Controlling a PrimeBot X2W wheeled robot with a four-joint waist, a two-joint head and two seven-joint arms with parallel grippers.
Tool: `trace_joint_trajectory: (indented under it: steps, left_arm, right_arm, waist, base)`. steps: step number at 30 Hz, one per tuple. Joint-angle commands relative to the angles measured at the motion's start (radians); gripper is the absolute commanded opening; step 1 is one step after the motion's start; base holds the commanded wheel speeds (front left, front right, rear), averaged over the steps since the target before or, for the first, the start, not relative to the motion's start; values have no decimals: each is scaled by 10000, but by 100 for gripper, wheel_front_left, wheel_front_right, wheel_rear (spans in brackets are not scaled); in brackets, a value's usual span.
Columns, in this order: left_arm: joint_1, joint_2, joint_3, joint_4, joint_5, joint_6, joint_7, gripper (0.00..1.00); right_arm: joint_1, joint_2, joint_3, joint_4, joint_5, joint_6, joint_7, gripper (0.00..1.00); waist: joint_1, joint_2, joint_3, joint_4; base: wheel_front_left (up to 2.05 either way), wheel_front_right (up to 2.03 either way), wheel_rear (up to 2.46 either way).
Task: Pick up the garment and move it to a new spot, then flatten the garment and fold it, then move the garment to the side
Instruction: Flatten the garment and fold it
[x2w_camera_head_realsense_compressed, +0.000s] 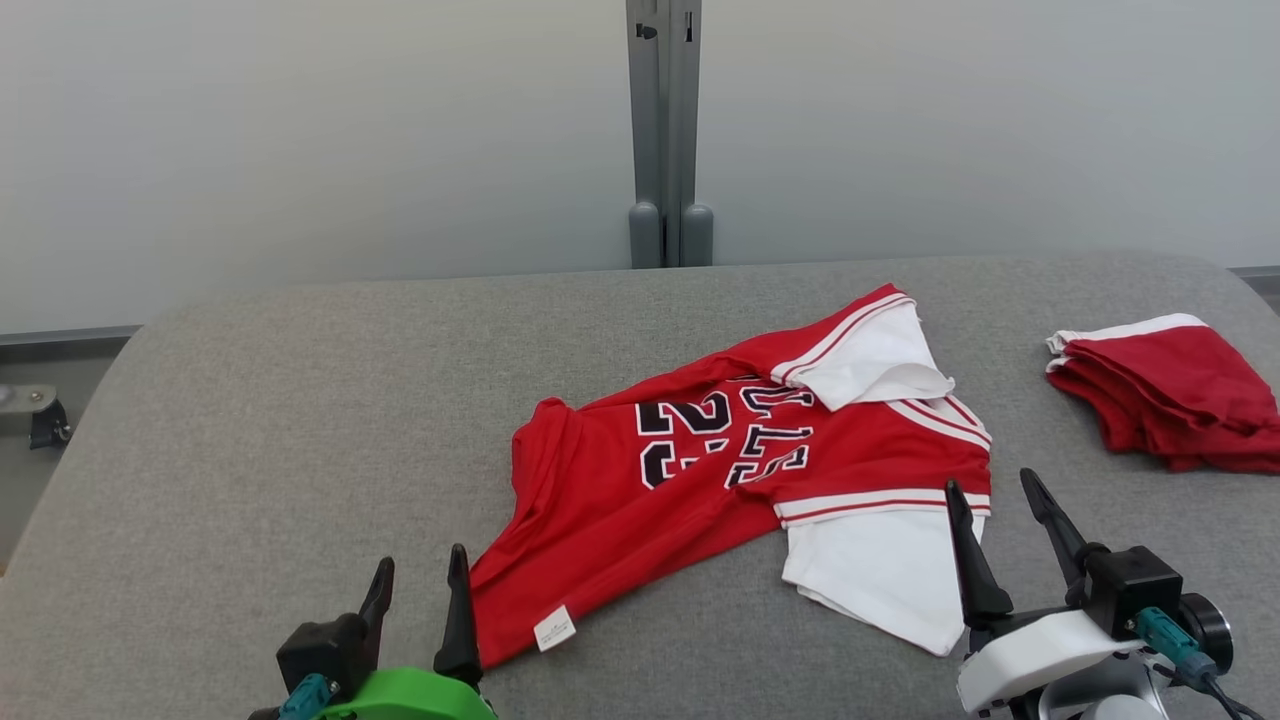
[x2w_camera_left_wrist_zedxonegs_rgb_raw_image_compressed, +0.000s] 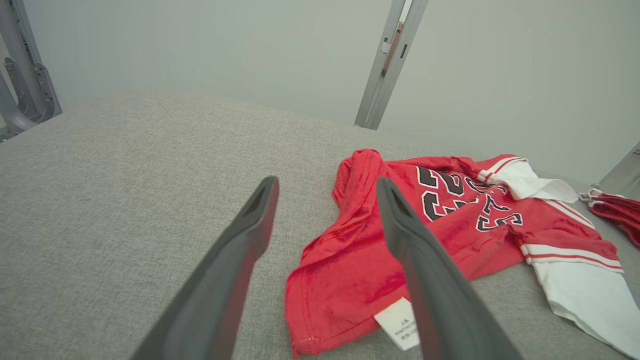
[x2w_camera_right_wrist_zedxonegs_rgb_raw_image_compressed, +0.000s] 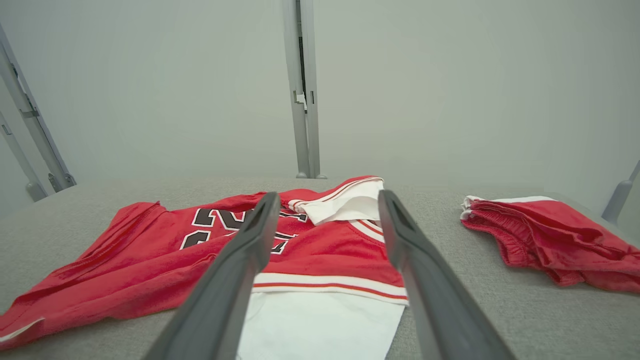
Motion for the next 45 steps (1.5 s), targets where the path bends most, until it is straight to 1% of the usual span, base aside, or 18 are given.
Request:
trace_joint_trajectory:
  steps: [1,13,16,19,24,27,33,44,45]
  left_arm:
    - [166,-12,70,-62,141,-56,-29,100]
    - [428,-141,266,-71,403,-174,-30,100]
    - [428,-150,288,-62,438,-202,-30,100]
    - [413,-162,299,-28,499,-230,-30,100]
    - [374,-179,312,84,551,-252,-31,100]
    - [346,-191,308,161,580,-252,-31,100]
    - [172,-207,286,235,664,-280,-31,100]
    - [75,-217,383,308,771,-349,-31,100]
    - [67,-219,393,313,778,-343,-29,100]
  right_arm:
    - [132,-12,4,-82,112,-21,-45,100]
    - [245,-8,-17,25,379,-21,-47,100]
    - [243,-8,10,189,286,-21,-47,100]
    - [326,-23,-301,553,306,-21,177,100]
    - [502,-10,-776,1562,392,-19,897,100]
    - [540,-9,-671,2271,548,-19,1132,100]
    - [-32,-15,-409,3596,833,-19,879,100]
    - [-1213,-5,47,5927,918,-19,507,100]
    - [-1306,-5,91,6108,947,-19,452,98]
  waist:
    - [0,0,-30,0]
    - [0,0,-116,-24]
    - [0,0,-81,-30]
    - [0,0,-28,-26]
    - [0,0,116,47]
    - [0,0,228,105]
    - [0,0,435,297]
    - [0,0,604,571]
    - [0,0,612,571]
  base:
    - [0,0,0]
    - [0,0,0]
    - [0,0,0]
    - [0,0,0]
    - [0,0,0]
    - [0,0,0]
    - [0,0,0]
    - [0,0,0]
    - [0,0,0]
